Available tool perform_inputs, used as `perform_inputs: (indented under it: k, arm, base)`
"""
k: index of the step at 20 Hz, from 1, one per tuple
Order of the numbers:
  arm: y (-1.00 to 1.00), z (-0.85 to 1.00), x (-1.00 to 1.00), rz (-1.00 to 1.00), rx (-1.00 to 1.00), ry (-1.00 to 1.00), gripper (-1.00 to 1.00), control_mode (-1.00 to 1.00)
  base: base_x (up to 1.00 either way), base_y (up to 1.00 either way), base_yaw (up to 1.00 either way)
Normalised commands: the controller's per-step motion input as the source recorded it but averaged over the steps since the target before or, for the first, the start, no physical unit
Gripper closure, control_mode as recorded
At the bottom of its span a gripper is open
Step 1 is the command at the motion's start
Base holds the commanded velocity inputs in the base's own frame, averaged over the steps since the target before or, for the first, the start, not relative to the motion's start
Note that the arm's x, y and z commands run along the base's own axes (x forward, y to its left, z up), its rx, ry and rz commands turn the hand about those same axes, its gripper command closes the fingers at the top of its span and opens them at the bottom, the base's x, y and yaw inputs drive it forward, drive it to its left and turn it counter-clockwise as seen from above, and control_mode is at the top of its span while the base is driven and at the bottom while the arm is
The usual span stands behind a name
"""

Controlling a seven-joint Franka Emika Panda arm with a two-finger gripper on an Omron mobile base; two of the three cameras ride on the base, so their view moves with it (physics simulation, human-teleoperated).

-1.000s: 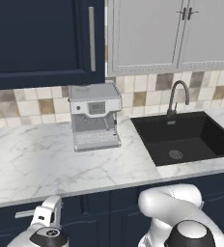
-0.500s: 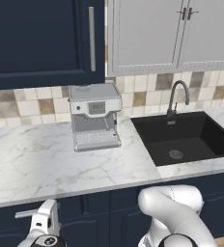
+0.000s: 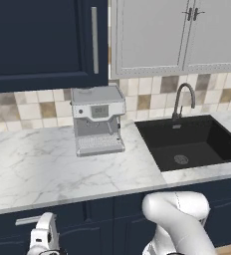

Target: Take the tongs from the drawer on the left and place them on the dining counter next to the tray containing the hot dog.

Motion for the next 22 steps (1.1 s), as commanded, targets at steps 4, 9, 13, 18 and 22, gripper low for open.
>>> perform_inputs:
  k: [4, 9, 13, 18, 22]
  arm:
    - [0.18, -0.29, 0.12, 0.08, 0.0, 0.0, -1.0, -1.0]
    - [0.17, -0.28, 0.15, 0.08, 0.0, 0.0, -1.0, -1.0]
    - [0.16, -0.21, 0.23, 0.06, 0.0, 0.0, -1.0, -1.0]
    - [0.12, -0.13, 0.3, 0.03, 0.0, 0.0, -1.0, -1.0]
    - [0.05, -0.11, 0.28, 0.0, 0.0, 0.0, -1.0, -1.0]
  base:
    - [0.0, 0.0, 0.0]
    - [0.0, 0.0, 0.0]
    - [0.0, 0.0, 0.0]
    - [0.0, 0.0, 0.0]
    - [0.0, 0.0, 0.0]
